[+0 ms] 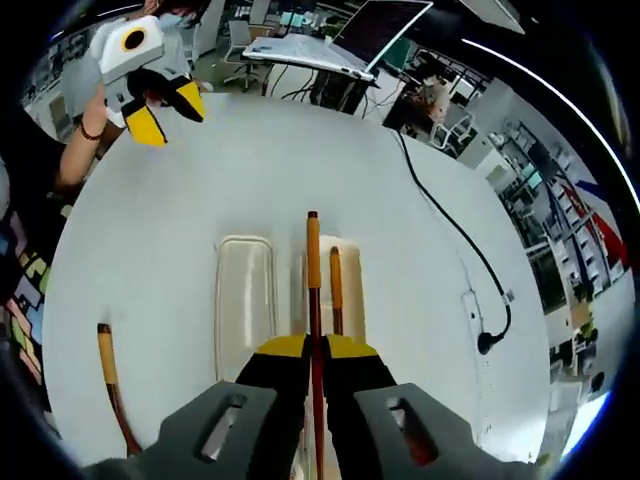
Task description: Arrange the utensils inside the cutlery case until each visible utensil rests in its matching compartment.
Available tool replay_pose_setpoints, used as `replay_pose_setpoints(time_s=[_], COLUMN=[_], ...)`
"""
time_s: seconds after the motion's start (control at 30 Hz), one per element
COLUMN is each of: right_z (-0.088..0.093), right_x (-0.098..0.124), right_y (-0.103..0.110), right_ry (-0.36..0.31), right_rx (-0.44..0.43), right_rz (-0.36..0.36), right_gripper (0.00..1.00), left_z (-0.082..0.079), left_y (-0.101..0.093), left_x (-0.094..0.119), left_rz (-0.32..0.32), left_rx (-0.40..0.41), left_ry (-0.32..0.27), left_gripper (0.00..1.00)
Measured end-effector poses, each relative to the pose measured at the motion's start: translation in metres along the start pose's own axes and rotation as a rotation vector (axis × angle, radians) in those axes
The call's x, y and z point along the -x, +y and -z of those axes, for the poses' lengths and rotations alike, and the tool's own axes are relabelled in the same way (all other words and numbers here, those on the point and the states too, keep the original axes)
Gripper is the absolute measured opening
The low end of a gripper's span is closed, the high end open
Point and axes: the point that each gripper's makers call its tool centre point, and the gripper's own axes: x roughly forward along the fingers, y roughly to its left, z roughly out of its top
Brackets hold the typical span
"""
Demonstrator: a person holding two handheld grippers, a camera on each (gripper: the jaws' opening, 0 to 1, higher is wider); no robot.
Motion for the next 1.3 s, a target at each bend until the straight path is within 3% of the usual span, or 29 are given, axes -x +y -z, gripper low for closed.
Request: replay_pose_setpoints(time_s=[0.23, 0.83, 1.0, 1.3], right_z=[0.001, 0.024, 0.027, 0.021], right_x=[-0.017, -0.027, -0.027, -0.028], right_y=[-0.001, -0.005, -0.006, -0.004], right_ry=[0.01, 0.064, 0.057, 0.027], right_rx=[-0.009, -0.024, -0.065, -0.045], right_rz=[-0.007, -0.005, 0.001, -0.004], right_gripper=[0.02, 0.03, 0.03, 0.03], left_z=[0.001, 0.0, 0.001, 0.003], left_y=[0.003, 0.003, -0.001, -0.003], left_x=[0.0, 0.004, 0.004, 0.003], left_rz=[-0.017, -0.026, -0.016, -0.016], left_rx=[-0.003, -0.023, -0.027, -0.03], left_ry=[-0.003, -0.011, -0.009, -0.001], left_gripper=[0.23, 0.23, 0.23, 0.23])
